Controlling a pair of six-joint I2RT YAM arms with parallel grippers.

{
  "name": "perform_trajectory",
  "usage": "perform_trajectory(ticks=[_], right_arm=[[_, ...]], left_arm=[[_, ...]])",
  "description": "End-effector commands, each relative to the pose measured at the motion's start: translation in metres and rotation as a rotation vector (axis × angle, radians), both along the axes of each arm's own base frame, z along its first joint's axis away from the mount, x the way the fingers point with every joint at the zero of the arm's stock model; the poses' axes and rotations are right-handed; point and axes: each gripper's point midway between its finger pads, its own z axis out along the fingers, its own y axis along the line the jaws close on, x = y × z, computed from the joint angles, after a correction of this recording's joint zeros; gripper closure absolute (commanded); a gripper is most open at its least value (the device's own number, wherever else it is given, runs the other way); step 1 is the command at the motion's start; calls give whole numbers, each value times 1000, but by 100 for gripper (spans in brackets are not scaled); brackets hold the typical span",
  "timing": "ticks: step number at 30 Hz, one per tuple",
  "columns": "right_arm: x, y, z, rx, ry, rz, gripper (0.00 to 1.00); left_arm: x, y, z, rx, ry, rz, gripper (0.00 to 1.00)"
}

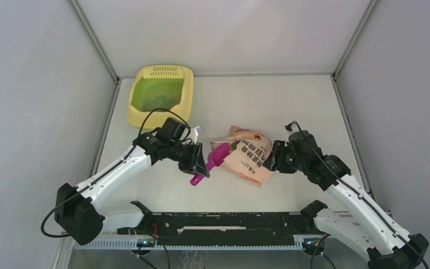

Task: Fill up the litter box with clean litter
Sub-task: Adjust the spatula.

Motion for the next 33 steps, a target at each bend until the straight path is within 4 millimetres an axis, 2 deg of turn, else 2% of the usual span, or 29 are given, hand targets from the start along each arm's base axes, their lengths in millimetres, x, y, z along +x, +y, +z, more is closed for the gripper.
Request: perform_trajectory(ticks=[1, 4, 8, 12, 15, 20, 25, 30, 33], right_arm=[[12, 6, 19, 21, -74, 14, 43], [12, 5, 17, 11, -67, 9, 43], [14, 5, 16, 7, -68, 5, 43], [15, 7, 17, 19, -64, 2, 43], [15, 5, 19, 17, -65, -1, 43], [13, 1, 25, 11, -70, -11, 42], [2, 6, 30, 63, -43, -5, 39], [-20, 12, 36, 151, 2, -23, 25], [-30, 12, 42, 183, -15, -36, 20]], left_arm=[[-20, -5, -3, -111, 31, -9, 99], [-37, 0, -17, -130, 57, 8, 99], [-49, -2, -36, -151, 98, 29, 99], [-57, -14, -43, -165, 114, 3, 99], [-54, -18, -44, -163, 115, -6, 99], [-46, -19, -20, -165, 60, -4, 99], [-40, -7, -2, -144, 9, 6, 99], [-38, -2, 11, -136, -15, -1, 99], [-38, 0, 20, -133, -33, -13, 99]])
